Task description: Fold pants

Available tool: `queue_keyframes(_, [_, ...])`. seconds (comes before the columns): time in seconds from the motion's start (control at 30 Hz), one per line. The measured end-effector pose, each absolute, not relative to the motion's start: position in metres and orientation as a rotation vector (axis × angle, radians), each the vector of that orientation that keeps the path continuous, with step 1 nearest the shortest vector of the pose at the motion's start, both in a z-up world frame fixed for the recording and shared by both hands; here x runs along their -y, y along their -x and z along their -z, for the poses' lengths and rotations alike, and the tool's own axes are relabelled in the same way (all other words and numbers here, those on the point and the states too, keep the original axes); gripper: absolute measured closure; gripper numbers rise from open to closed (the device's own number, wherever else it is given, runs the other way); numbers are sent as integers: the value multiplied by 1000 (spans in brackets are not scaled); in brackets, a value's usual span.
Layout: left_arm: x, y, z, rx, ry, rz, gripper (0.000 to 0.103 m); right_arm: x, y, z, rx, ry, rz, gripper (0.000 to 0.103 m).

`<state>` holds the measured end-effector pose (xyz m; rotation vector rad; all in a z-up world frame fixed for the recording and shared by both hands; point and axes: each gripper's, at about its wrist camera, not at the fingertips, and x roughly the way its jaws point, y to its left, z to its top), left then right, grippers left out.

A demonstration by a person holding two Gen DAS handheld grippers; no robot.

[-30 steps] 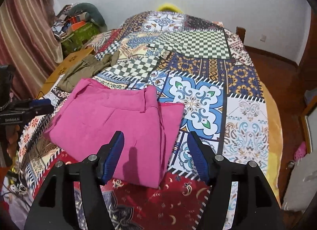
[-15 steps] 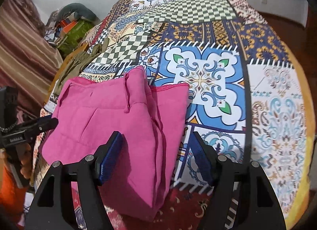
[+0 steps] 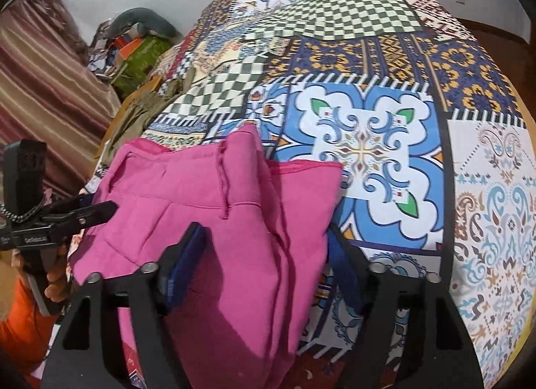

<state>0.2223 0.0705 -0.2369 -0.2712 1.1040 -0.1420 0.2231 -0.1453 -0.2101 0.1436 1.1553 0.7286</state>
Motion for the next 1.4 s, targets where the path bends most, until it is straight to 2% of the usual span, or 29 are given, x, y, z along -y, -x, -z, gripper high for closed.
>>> queue_keyframes(0.13, [-71, -222, 235, -1110, 283, 159, 41, 142, -224, 209, -1161, -153, -755, 60])
queue_keyframes(0.27, [-67, -222, 231, -1106, 265, 159, 49, 138, -222, 206, -1150, -130, -755, 66])
queue_keyframes(0.37, [-64, -220, 226, -1088, 232, 142, 61, 140, -222, 204, -1134, -130, -747, 76])
queue_keyframes(0.43, [-65, -219, 223, -1078, 219, 130, 70, 141, -222, 202, -1123, -132, -749, 79])
queue_keyframes(0.5, [-67, -218, 222, -1070, 225, 129, 74, 140, -221, 201, -1110, -126, -747, 81])
queue_keyframes(0.83, [-59, -209, 204, -1019, 162, 137, 83, 132, -211, 177, -1025, -76, -745, 88])
queue_keyframes(1.4, [-61, -179, 158, -914, 181, 138, 84, 130, -186, 127, -911, -55, -754, 88])
